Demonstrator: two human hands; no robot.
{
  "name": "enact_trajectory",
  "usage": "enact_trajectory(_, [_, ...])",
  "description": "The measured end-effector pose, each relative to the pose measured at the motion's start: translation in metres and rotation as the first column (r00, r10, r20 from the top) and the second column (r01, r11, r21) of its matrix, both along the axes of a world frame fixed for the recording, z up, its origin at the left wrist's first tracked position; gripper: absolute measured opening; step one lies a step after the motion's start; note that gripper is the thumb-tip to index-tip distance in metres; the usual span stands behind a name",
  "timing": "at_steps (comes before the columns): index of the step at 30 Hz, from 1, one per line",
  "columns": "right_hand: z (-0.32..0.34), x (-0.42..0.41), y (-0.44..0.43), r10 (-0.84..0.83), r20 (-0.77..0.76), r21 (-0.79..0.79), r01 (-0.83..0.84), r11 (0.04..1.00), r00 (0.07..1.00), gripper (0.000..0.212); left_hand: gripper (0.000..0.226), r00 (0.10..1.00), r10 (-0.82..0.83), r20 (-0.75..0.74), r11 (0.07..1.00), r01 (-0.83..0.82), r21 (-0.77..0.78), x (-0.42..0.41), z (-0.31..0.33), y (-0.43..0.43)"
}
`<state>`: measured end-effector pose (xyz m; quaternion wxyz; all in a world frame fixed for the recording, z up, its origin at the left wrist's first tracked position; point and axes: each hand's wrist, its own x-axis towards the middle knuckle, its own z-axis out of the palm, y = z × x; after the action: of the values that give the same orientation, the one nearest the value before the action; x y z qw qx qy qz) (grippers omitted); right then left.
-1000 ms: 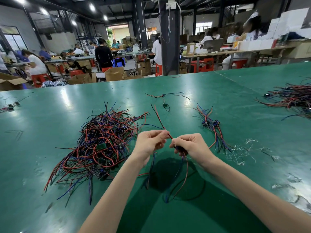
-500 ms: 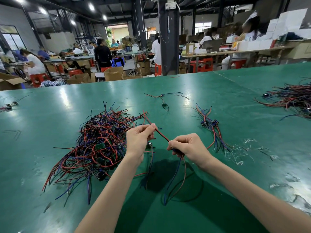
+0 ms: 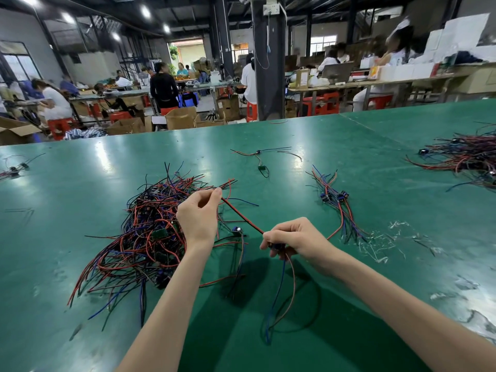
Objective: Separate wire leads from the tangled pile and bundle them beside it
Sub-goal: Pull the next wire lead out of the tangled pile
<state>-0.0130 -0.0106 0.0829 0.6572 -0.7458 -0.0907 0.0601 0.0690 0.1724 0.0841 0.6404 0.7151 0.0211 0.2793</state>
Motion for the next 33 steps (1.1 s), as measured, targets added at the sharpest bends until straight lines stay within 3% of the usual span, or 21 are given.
enact_trajectory(7, [0.000, 0.007, -0.007, 0.210, -0.154, 0.281, -0.161, 0.946, 0.965, 0.024, 0.009, 0.997, -0.065, -0.028, 0.958, 0.055, -0.283, -0.003, 0.008, -0.003])
enact_trajectory(10, [-0.002, 0.010, -0.008, 0.141, -0.131, 0.355, -0.086, 0.931, 0.981, 0.024, 0.009, 0.983, -0.184, -0.025, 0.899, 0.158, -0.408, -0.008, 0.011, -0.011])
enact_trajectory(12, [-0.001, 0.013, -0.009, 0.012, -0.105, 0.366, 0.027, 0.930, 0.994, 0.024, 0.010, 0.967, -0.248, -0.065, 0.915, 0.212, -0.343, -0.015, 0.009, -0.022])
enact_trajectory(14, [0.000, 0.017, -0.012, -0.094, -0.111, 0.408, 0.132, 0.904, 0.989, 0.022, 0.011, 0.933, -0.333, -0.136, 0.934, 0.307, -0.182, -0.025, 0.007, -0.037])
enact_trajectory(18, [-0.001, 0.022, -0.019, -0.188, -0.155, 0.506, 0.241, 0.828, 0.970, 0.016, 0.018, 0.742, -0.580, -0.335, 0.789, 0.614, -0.007, -0.044, 0.002, -0.058])
enact_trajectory(21, [-0.002, 0.023, -0.020, -0.205, -0.175, 0.528, 0.268, 0.806, 0.963, 0.018, 0.017, 0.634, -0.678, -0.372, 0.688, 0.725, -0.018, -0.053, 0.000, -0.062])
enact_trajectory(33, [-0.004, 0.024, -0.020, -0.179, -0.274, 0.547, 0.306, 0.779, 0.945, 0.025, 0.022, 0.506, -0.762, -0.404, 0.629, 0.728, -0.273, -0.066, 0.006, -0.070])
